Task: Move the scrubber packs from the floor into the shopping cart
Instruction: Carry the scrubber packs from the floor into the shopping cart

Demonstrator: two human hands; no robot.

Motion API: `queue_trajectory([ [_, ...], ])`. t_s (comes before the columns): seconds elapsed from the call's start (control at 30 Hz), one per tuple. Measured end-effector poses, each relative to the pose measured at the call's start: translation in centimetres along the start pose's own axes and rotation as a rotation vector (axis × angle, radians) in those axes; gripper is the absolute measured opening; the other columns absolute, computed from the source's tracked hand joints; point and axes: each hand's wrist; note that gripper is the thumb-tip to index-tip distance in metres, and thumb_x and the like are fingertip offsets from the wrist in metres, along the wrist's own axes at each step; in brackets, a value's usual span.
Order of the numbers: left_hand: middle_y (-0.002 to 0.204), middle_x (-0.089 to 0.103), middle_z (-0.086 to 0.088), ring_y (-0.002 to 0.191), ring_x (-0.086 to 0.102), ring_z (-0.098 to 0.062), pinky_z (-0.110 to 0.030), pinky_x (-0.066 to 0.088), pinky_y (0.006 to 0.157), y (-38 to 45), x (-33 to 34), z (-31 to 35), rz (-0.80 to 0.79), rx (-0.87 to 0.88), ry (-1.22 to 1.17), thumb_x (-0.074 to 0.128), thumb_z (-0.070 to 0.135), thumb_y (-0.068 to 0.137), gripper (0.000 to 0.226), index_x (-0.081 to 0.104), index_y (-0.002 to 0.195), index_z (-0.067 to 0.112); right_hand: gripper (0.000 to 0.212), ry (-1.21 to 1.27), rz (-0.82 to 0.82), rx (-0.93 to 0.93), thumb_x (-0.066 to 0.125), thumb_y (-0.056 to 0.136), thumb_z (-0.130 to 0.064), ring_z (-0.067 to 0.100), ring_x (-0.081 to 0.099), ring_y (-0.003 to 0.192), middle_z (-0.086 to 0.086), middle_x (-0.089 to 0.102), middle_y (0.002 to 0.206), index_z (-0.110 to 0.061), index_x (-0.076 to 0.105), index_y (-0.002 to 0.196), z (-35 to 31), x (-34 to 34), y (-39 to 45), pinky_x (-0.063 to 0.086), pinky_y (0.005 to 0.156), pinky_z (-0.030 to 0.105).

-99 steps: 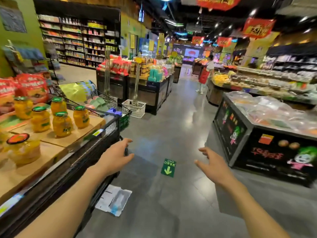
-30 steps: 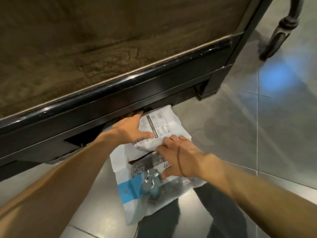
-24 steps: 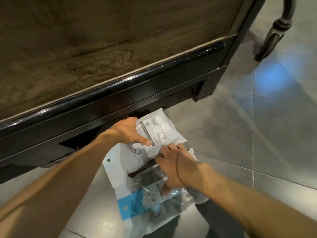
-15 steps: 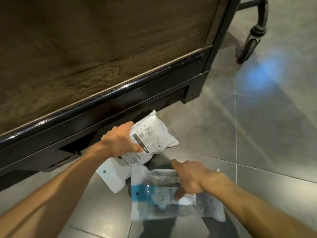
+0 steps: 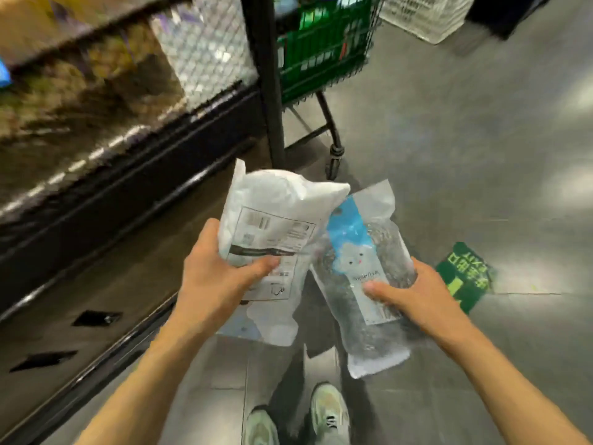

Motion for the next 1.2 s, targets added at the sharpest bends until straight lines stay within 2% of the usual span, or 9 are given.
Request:
queue_trajectory([
  [0.13, 0.103, 0.078, 0.008, 0.095, 0.075, -0.014, -0.05, 0.062, 0.083, -4.2, -3.5, 18.7, -0.021, 0.082, -0.089, 0.092, 0.025, 0.069, 0.049, 0.067, 0.111, 0.03, 0.036, 0.266, 0.114, -0.022, 0.091, 0.073, -0.029, 0.013, 0.077, 0.083, -0.002, 0.081, 0.091, -0.015, 0.077, 0.104, -12.5, -9.3, -9.9, 0.061, 0.082, 0.038],
  [0.23, 0.104, 0.079, 0.007, 0.095, 0.076, -0.013, -0.047, 0.062, 0.085, -8.4, -4.3, 30.0, -0.08, 0.173, -0.161, 0.089, 0.02, 0.076, 0.043, 0.07, 0.114, 0.029, 0.034, 0.404, 0.207, -0.067, 0.087, 0.077, -0.022, 0.015, 0.078, 0.081, 0.002, 0.081, 0.092, -0.01, 0.077, 0.107, -18.7, -16.5, -17.1, 0.063, 0.077, 0.033],
  [0.37, 0.103, 0.079, 0.006, 0.093, 0.077, -0.012, -0.03, 0.062, 0.075, -13.6, -3.1, 39.9, -0.133, 0.284, -0.259, 0.085, 0.012, 0.078, 0.044, 0.069, 0.118, 0.022, 0.061, 0.585, 0.376, -0.162, 0.095, 0.06, -0.038, 0.026, 0.078, 0.087, 0.01, 0.081, 0.097, -0.007, 0.076, 0.11, -21.8, -25.5, -25.9, 0.063, 0.078, 0.039],
  [0.5, 0.107, 0.079, 0.002, 0.096, 0.077, -0.019, -0.041, 0.061, 0.081, -17.6, 1.1, 45.5, -0.27, 0.317, -0.324, 0.087, 0.012, 0.075, 0.047, 0.07, 0.118, 0.021, 0.029, 0.738, 0.545, -0.223, 0.081, 0.076, -0.016, 0.023, 0.079, 0.079, 0.009, 0.081, 0.091, -0.012, 0.074, 0.104, -20.8, -32.1, -34.0, 0.062, 0.06, 0.029],
  [0.6, 0.103, 0.08, 0.003, 0.092, 0.078, -0.018, -0.038, 0.063, 0.074, -20.3, 5.8, 50.0, -0.401, 0.388, -0.348, 0.087, 0.014, 0.075, 0.045, 0.07, 0.116, 0.021, 0.039, 0.769, 0.687, -0.258, 0.083, 0.07, -0.022, 0.025, 0.079, 0.082, 0.008, 0.081, 0.093, -0.015, 0.073, 0.107, -19.8, -36.1, -38.2, 0.064, 0.067, 0.034],
  [0.7, 0.096, 0.08, 0.003, 0.082, 0.077, -0.01, -0.02, 0.059, 0.058, -22.8, 10.7, 54.2, -0.545, 0.473, -0.358, 0.087, 0.011, 0.075, 0.044, 0.068, 0.114, 0.017, 0.05, 0.791, 0.844, -0.267, 0.085, 0.064, -0.027, 0.028, 0.079, 0.089, 0.01, 0.081, 0.098, -0.014, 0.073, 0.111, -18.5, -39.3, -41.7, 0.06, 0.086, 0.045],
  [0.97, 0.099, 0.08, 0.005, 0.087, 0.078, -0.015, -0.038, 0.063, 0.074, -30.3, 25.9, 62.9, -1.059, 0.645, -0.29, 0.092, 0.017, 0.069, 0.048, 0.069, 0.111, 0.022, 0.064, 0.84, 1.401, -0.218, 0.088, 0.053, -0.035, 0.023, 0.079, 0.091, 0.005, 0.081, 0.098, -0.015, 0.073, 0.112, -12.4, -45.3, -53.1, 0.061, 0.089, 0.045],
  [1.1, 0.093, 0.08, 0.011, 0.083, 0.077, -0.01, -0.033, 0.063, 0.071, -36.4, 32.7, 65.3, -1.335, 0.695, -0.258, 0.092, 0.015, 0.069, 0.045, 0.069, 0.106, 0.026, 0.049, 0.832, 1.706, -0.142, 0.086, 0.061, -0.031, 0.018, 0.079, 0.087, -0.002, 0.081, 0.093, -0.021, 0.074, 0.108, -9.7, -44.7, -58.8, 0.064, 0.079, 0.038],
  [1.2, 0.097, 0.08, 0.009, 0.087, 0.078, -0.013, -0.038, 0.062, 0.076, -41.7, 36.6, 66.0, -1.55, 0.726, -0.217, 0.092, 0.013, 0.07, 0.045, 0.071, 0.108, 0.025, 0.059, 0.833, 1.922, -0.062, 0.09, 0.052, -0.042, 0.019, 0.078, 0.092, -0.002, 0.081, 0.096, -0.022, 0.076, 0.106, -8.6, -43.0, -62.8, 0.058, 0.093, 0.042],
])
Point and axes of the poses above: each hand's wrist, its own y-axis towards the middle knuckle, its own x-axis out of the palm, z = x × y
